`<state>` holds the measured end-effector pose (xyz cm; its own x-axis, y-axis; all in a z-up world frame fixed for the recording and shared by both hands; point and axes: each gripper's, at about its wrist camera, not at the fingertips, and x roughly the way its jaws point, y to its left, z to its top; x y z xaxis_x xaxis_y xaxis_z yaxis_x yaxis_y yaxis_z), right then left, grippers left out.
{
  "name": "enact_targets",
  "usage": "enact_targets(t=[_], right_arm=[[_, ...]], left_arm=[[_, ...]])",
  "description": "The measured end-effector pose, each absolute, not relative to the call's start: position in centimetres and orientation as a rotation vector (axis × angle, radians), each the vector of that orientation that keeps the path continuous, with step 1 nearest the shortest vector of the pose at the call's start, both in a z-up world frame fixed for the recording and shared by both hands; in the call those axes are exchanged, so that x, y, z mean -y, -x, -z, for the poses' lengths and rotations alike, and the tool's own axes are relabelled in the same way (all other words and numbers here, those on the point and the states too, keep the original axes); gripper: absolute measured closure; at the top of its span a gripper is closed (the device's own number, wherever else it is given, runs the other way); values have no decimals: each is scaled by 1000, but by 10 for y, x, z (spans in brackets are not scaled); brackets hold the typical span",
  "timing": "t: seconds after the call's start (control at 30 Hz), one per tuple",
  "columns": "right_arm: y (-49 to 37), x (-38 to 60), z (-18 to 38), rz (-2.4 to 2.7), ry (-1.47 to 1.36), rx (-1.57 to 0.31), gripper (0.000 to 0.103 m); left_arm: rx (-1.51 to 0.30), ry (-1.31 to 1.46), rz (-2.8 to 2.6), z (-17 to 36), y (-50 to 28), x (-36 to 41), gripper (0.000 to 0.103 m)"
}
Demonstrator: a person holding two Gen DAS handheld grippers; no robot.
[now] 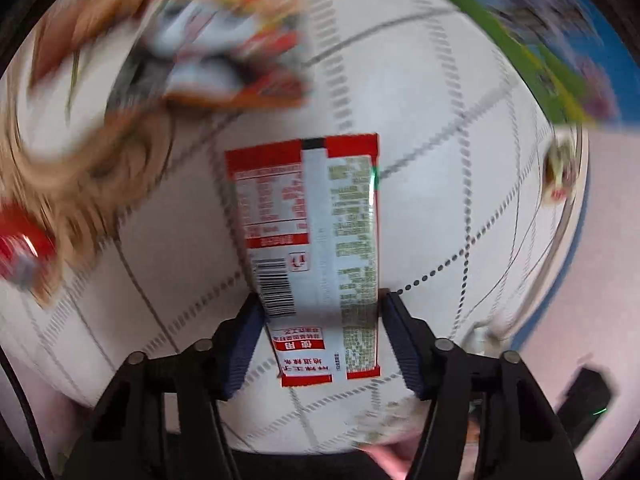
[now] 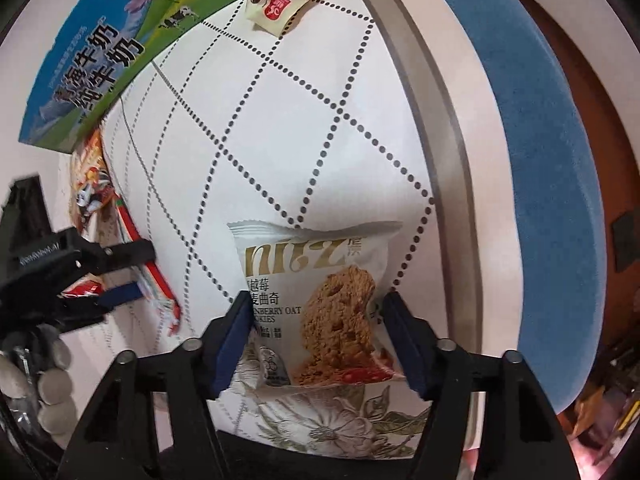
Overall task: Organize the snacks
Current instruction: 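Grasp the red-white sauce packet with the left tool while the right tool grasps the cranberry oat cookie pack, then carry both packs into the box and open both tools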
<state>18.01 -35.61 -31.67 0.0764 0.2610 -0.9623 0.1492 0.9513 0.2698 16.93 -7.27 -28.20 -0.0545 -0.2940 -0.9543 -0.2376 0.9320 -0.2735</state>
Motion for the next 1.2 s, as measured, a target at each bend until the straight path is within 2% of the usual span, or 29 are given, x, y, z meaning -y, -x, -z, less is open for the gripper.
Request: enact_targets(t=[0.1, 0.17, 0.33, 0.43, 0.57, 0.87, 1.07, 1.2], right_arm=[[-178, 353, 314, -91, -297, -1495, 40], [-181, 345, 313, -109, -256, -1505, 40], [-186, 335, 321, -108, -215, -1518, 36], [-186, 330, 323, -103, -183, -1503, 40], [-188, 319, 317, -111, -174, -1476, 44], [-196, 310, 273, -198, -255, -1421, 44], [-228, 291, 233, -292, -331, -1359, 44], [-263, 275, 198, -354, -345, -1286, 44]], left_arm=[[-1561, 95, 123, 266, -169, 111, 51], [-1570, -11, 193, 268, -167, 130, 51], [-1608, 115, 157, 281, -177, 121, 49], [-1580, 85, 142, 275, -174, 121, 56], [-1530, 66, 150, 244, -181, 113, 60], [-1408, 133, 229, 158, -175, 100, 60], [-1300, 125, 275, 87, -228, 75, 60], [-1243, 64, 260, 64, -259, 77, 60]])
